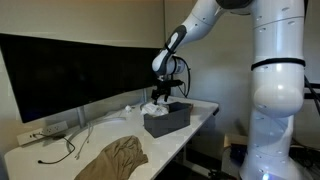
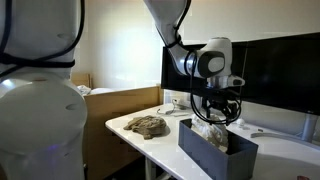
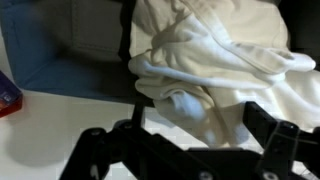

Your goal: Pick up the clothes from the table and put them in the box

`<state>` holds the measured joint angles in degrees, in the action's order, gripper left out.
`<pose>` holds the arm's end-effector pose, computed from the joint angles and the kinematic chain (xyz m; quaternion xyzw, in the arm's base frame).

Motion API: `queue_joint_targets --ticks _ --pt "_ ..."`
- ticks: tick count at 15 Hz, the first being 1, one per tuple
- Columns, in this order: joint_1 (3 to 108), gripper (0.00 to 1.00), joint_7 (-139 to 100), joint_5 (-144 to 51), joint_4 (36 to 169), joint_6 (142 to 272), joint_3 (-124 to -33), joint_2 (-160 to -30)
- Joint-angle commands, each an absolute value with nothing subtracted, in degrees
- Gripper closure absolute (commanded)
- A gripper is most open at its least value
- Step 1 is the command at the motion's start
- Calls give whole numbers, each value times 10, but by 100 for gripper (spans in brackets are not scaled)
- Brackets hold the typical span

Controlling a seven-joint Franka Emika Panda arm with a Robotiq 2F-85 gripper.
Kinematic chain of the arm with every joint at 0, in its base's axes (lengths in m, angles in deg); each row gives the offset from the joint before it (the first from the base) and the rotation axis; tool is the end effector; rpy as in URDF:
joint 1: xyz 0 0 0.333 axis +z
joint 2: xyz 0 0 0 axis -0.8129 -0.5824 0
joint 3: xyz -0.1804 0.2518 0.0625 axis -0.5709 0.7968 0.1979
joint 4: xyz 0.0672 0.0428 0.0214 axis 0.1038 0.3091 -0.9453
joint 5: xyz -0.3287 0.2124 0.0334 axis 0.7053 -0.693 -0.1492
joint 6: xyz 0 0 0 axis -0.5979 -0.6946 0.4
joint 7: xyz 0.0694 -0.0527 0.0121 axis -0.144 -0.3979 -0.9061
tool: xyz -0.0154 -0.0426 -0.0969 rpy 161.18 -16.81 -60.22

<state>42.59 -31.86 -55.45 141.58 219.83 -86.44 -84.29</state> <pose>0.4956 -0.2179 0.3261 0.9790 -0.1789 0.0974 0.0026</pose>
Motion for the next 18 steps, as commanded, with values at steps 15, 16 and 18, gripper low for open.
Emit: queue_joint_targets --ticks 15,16,18 --pt "421 0 -346 -535 1407 2172 -860 -856" --pt "422 0 -346 -525 1405 2168 -860 -858" --pt "422 0 -346 -520 1403 2165 -859 -862"
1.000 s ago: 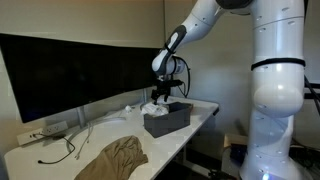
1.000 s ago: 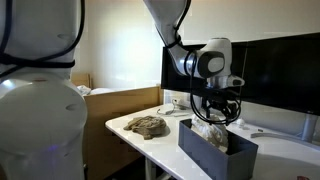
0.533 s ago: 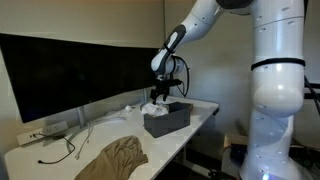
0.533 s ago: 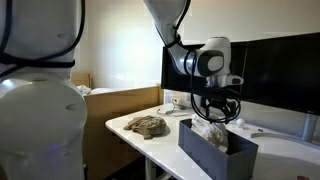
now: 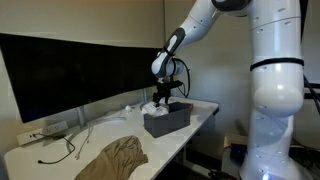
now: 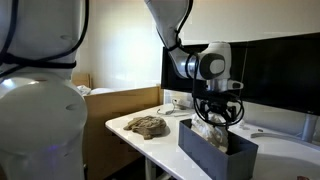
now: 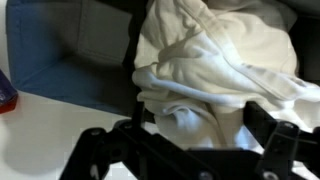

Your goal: Pick up the clothes from the table and put them in the box

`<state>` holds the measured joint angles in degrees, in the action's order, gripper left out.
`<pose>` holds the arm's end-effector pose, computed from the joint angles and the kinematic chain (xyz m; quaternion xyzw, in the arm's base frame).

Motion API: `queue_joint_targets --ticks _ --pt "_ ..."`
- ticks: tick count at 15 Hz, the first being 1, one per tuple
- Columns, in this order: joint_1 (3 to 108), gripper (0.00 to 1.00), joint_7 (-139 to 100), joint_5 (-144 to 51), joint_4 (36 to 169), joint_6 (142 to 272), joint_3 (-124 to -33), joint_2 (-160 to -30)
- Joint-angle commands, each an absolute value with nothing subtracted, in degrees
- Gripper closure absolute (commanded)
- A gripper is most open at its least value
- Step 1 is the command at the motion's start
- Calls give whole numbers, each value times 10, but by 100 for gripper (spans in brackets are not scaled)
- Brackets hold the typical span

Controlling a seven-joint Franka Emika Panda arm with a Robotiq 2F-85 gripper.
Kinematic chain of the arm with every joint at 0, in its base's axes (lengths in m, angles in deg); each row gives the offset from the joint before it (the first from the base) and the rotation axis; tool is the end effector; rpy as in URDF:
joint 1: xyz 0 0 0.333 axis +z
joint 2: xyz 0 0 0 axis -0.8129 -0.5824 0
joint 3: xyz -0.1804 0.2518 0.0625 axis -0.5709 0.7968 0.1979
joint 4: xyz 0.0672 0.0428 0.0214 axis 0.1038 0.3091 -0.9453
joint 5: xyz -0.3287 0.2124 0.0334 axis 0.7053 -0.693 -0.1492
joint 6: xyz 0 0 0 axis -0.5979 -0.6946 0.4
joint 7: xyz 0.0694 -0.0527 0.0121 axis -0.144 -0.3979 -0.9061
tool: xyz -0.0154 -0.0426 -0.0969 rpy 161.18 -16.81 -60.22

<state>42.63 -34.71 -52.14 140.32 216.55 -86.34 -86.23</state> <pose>0.4979 -0.2159 0.3115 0.9896 -0.1304 0.0587 0.0145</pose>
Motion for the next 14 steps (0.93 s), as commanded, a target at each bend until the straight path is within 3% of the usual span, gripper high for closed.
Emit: queue_joint_targets --ticks 1,6,7,8,14 --pt "424 0 -355 -524 1395 2152 -855 -865" --pt "451 0 -328 -502 1373 2144 -831 -876" --pt "459 0 -332 -486 1347 2087 -826 -892" --pt "449 0 -342 -508 1382 2138 -830 -868" --pt "459 0 -338 -496 1353 2097 -823 -892"
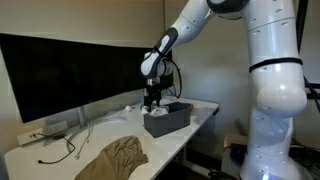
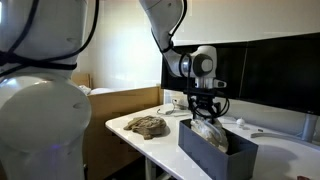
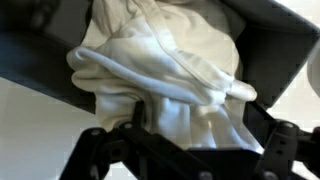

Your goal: Pick up the clothes from the table and put them in the box

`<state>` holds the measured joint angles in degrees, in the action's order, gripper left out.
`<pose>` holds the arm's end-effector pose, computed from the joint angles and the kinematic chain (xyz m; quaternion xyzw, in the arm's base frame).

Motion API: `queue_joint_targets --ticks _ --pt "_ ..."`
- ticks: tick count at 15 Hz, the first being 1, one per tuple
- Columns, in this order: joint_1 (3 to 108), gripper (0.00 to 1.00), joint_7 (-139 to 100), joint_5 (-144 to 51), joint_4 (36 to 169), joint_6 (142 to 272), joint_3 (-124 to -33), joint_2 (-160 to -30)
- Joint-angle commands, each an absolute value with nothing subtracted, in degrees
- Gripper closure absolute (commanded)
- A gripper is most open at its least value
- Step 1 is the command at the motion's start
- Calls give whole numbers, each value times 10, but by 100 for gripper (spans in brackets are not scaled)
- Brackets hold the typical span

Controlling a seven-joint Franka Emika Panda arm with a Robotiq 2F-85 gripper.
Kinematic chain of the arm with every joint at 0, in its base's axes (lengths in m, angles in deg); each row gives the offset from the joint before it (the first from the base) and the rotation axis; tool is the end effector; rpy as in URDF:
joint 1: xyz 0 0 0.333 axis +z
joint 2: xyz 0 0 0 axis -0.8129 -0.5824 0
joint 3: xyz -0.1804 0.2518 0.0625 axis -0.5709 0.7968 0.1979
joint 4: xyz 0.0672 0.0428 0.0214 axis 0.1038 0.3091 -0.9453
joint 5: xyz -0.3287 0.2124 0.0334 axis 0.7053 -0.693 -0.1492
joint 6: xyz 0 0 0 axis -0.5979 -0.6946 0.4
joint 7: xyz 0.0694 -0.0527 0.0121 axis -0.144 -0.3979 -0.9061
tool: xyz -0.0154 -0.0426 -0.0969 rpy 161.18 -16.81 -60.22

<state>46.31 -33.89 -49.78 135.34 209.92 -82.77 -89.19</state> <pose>0.5361 -0.1547 0.3079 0.9980 -0.0587 0.0170 0.0130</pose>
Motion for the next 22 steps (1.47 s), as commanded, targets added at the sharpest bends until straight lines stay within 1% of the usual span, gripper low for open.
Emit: queue_joint_targets --ticks 1,8,14,21,22 --pt "459 0 -338 -496 1352 2097 -823 -891" --pt "459 0 -338 -496 1352 2097 -823 -891" --pt "460 0 -330 -496 1340 2125 -824 -891" --pt "457 0 -340 -492 1303 2132 -824 -943" --pt "454 25 -344 -497 1300 2130 -822 -951"
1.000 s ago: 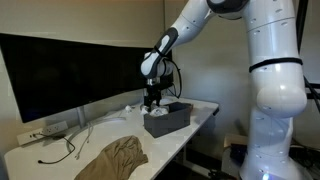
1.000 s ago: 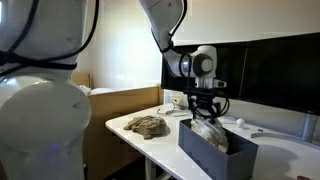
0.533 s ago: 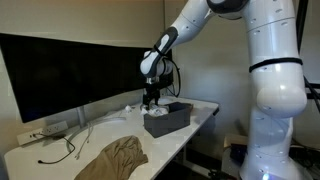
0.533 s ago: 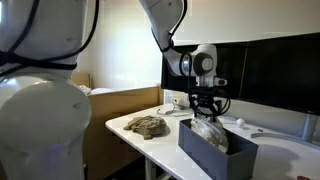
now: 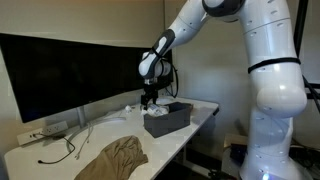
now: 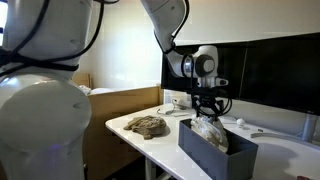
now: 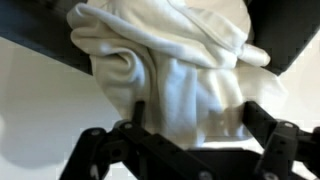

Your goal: Pick up the clothes from the table and put them in the box

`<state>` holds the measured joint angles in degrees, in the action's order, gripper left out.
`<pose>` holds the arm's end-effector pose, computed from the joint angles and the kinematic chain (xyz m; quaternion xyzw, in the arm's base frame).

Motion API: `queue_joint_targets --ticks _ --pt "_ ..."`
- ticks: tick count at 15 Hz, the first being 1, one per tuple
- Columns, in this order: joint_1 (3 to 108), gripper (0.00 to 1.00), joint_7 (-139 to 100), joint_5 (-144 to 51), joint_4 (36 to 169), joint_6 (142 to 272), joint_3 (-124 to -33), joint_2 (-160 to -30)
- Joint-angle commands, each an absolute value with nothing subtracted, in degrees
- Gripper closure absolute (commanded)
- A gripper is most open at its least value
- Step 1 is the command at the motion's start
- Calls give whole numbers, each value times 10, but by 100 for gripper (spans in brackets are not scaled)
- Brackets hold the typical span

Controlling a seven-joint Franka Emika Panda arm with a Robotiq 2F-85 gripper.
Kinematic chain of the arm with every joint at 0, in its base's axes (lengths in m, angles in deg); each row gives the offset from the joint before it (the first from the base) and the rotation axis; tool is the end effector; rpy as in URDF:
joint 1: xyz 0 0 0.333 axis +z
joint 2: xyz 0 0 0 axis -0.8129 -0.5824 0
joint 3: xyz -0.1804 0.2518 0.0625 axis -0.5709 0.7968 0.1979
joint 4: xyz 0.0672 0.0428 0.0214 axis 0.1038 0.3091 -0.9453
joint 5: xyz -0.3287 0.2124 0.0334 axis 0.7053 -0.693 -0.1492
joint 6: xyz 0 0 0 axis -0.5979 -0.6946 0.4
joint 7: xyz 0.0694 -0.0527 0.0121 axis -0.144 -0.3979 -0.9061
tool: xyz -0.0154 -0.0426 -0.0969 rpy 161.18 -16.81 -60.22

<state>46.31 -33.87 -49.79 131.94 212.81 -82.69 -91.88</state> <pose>0.5584 -0.1596 0.3114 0.9970 -0.0571 0.0472 0.0230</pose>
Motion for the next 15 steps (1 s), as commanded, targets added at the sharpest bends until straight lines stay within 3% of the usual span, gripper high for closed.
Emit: queue_joint_targets --ticks 1,10,15 --pt "452 27 -349 -501 1296 2129 -820 -960" --pt "428 85 -392 -552 1307 2138 -800 -934" --pt "415 91 -421 -600 1322 2142 -794 -907"
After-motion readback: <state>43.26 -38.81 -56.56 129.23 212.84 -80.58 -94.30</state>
